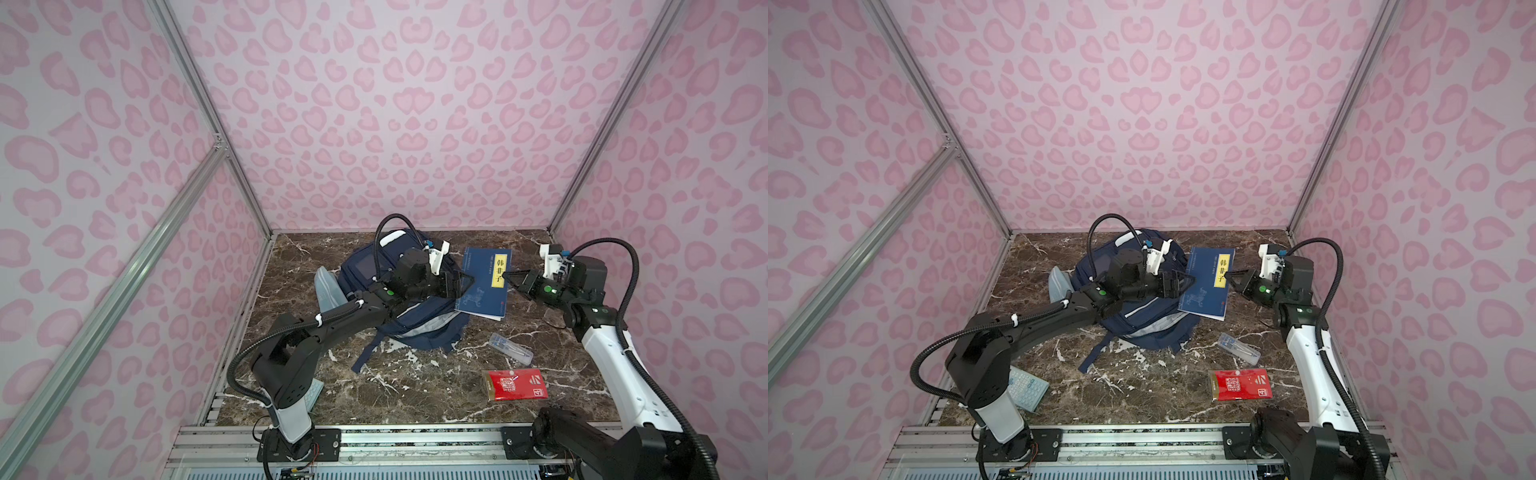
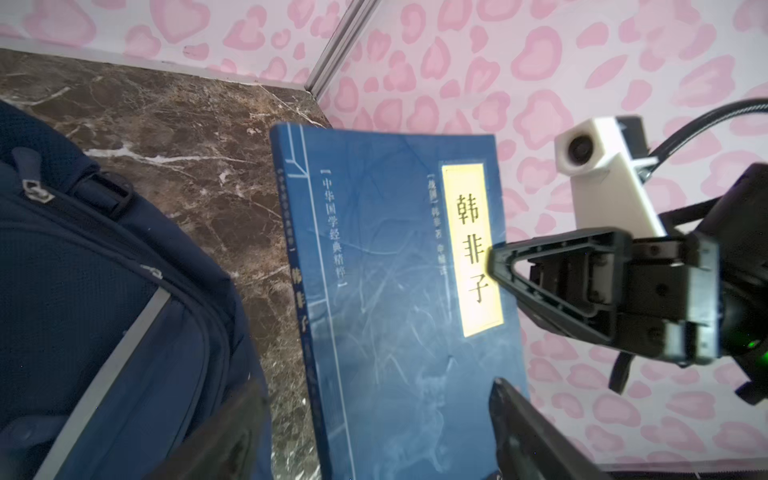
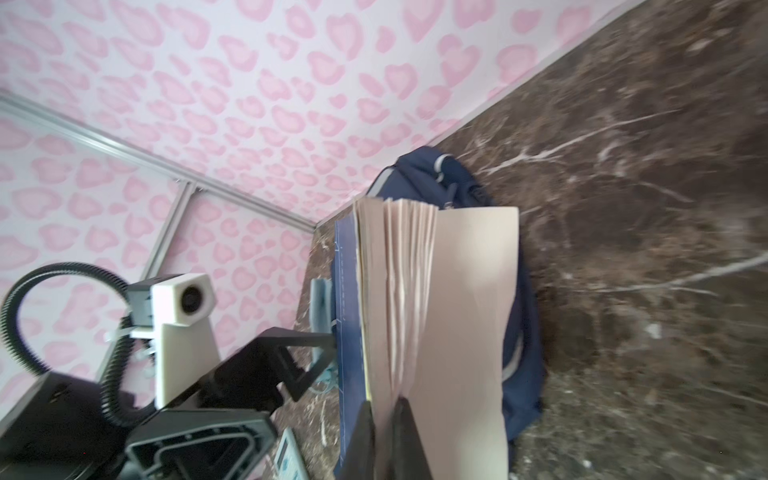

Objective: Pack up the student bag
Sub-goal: 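Lift the blue book upright with the right gripper while left gripper moves to the bag, then carry the upright book toward the backpack opening with the right gripper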

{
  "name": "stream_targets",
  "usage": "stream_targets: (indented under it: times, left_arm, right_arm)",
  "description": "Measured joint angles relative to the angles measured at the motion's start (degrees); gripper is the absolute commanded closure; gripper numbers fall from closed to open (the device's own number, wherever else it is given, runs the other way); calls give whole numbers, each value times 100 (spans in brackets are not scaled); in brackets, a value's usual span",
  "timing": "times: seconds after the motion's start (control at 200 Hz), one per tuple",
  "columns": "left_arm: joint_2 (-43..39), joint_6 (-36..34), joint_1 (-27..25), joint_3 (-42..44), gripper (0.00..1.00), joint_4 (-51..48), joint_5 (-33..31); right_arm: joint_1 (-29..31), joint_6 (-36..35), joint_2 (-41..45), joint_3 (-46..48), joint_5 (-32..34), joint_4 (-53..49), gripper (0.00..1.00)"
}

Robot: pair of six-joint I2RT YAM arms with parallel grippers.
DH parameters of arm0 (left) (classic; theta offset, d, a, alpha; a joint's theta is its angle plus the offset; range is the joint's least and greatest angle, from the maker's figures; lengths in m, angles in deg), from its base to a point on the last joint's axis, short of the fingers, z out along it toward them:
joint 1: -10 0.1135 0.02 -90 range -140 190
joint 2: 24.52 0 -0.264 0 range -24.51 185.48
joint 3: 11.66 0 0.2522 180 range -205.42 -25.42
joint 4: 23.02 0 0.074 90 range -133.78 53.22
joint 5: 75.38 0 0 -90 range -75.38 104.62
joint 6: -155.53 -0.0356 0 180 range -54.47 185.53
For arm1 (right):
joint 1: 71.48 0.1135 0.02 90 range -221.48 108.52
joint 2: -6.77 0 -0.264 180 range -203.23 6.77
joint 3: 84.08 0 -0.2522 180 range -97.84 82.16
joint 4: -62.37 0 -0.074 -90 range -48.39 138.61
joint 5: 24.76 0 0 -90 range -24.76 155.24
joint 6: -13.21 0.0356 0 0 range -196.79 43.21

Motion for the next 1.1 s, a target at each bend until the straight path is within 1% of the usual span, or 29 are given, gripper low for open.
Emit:
stream_targets:
  times: [0.075, 0.13, 0.155, 0.18, 0.195, 0.22, 0.23, 0.255, 0.28, 0.34, 0.37, 0.38, 0.395, 0.405, 0.43, 0.47, 0.505, 0.525, 0.54, 0.57, 0.585, 0.62, 0.67, 0.755, 0.905, 0.94, 1.035, 1.07, 1.1]
  left_arm:
    - [-361, 9, -2, 455, 11, 42, -59]
    - [-586, 59, 0, 776, 19, 184, -66]
    - [-675, 136, 0, 903, 26, 256, -70]
    - [-754, 168, 0, 1023, 36, 341, -52]
    - [-807, 186, 2, 1113, 41, 437, -31]
    - [-894, 229, 7, 1235, 52, 540, -17]
    - [-929, 264, 7, 1283, 55, 568, -28]
    - [-1023, 348, 15, 1399, 68, 627, -28]
    - [-1126, 382, 22, 1515, 78, 699, -13]
    - [-1305, 496, 20, 1661, 95, 831, 2]
    - [-1394, 529, 11, 1711, 97, 885, 33]
    - [-1423, 557, 7, 1727, 97, 903, 52]
    - [-1473, 584, 0, 1755, 97, 914, 76]
    - [-1502, 588, -4, 1775, 97, 918, 76]
    - [-1565, 623, -11, 1823, 97, 927, 90]
    - [-1652, 717, -15, 1910, 97, 927, 94]
    - [-1729, 765, -13, 1993, 97, 925, 111]
    - [-1779, 763, -15, 2035, 97, 909, 133]
    - [-1825, 765, -20, 2063, 97, 894, 142]
    - [-1904, 778, -31, 2116, 97, 885, 146]
    - [-1952, 802, -33, 2144, 97, 881, 164]
    - [-2037, 868, -33, 2190, 97, 894, 227]
    - [-2140, 922, -33, 2267, 97, 953, 326]
    - [-2258, 1113, -26, 2439, 97, 1123, 511]
    - [-2385, 1355, -17, 2529, 97, 1152, 745]
    - [-2417, 1355, -15, 2531, 97, 1143, 767]
    - [-2455, 1366, -15, 2531, 97, 1152, 798]
    - [-2452, 1373, -15, 2531, 97, 1134, 796]
    - [-2452, 1388, -13, 2531, 95, 1117, 774]
  right_arm:
    - [492, 160, 127, 9, 0, 90, 100]
    - [820, 291, 129, 35, 0, 214, 100]
    - [968, 334, 111, 44, 0, 258, 100]
    - [1106, 391, 85, 48, -2, 291, 100]
    - [1163, 415, 72, 48, 4, 302, 100]
    - [1250, 435, 48, 48, 13, 313, 100]
    - [1279, 444, 39, 48, 33, 315, 100]
    - [1325, 442, 26, 48, 90, 313, 100]
    - [1357, 444, 11, 48, 140, 308, 100]
    - [1394, 448, -31, 57, 221, 321, 100]
    - [1412, 450, -48, 81, 243, 354, 99]
    - [1423, 450, -59, 92, 251, 358, 96]
    - [1436, 446, -72, 101, 273, 363, 87]
    - [1445, 446, -87, 107, 275, 363, 79]
    - [1467, 439, -133, 122, 251, 391, 63]
    - [1478, 428, -205, 127, 177, 400, 45]
    - [1480, 343, -267, 127, 136, 389, 34]
    - [1480, 267, -297, 127, 98, 372, 25]
    - [1480, 219, -310, 127, 79, 361, 15]
    - [1478, 94, -330, 142, 33, 350, 11]
    - [1478, 46, -330, 157, 7, 356, 5]
    - [1478, -72, -326, 214, -57, 389, 3]
    - [1484, -201, -306, 389, -179, 566, 3]
    - [1561, -175, -295, 726, -439, 1084, 3]
    - [1821, 44, -321, 1132, -953, 2149, 19]
    - [1851, 118, -302, 1204, -1058, 2363, 29]
    - [1867, 133, -188, 1281, -1209, 2675, 60]
    - [1864, 114, -151, 1292, -1228, 2728, 74]
    - [1853, 98, -131, 1303, -1259, 2754, 82]
